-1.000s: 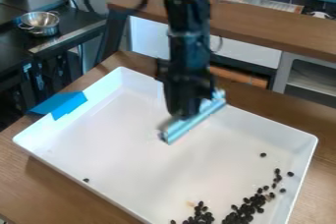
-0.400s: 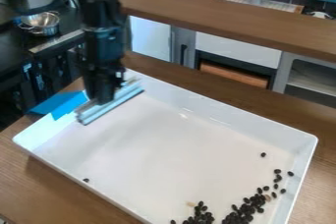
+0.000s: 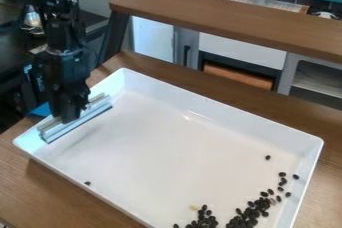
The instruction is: Sweep into pile
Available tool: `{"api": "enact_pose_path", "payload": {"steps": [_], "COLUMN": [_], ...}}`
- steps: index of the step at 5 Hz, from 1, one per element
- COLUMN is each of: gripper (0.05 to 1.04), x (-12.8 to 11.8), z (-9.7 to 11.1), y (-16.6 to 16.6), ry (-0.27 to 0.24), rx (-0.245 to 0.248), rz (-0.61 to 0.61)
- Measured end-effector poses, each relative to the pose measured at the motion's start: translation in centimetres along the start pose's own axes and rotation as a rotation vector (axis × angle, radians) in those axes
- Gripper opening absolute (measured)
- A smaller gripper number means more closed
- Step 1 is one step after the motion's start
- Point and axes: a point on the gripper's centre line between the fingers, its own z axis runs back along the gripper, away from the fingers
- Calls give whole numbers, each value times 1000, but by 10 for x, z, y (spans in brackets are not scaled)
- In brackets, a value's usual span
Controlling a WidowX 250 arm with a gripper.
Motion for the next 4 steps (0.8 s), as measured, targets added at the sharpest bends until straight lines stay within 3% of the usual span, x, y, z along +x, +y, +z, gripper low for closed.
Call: {"api": "enact_pose_path", "payload": {"steps": [2,3,4], "gripper": [324,324,324], "x": [-5,-7,-13], "z": [-23,-28,-31], "y": [-10,-23,-41], "ry": [-21,-5,32], "rx": [52,40,-2], "rz": [-5,-9,-15]}}
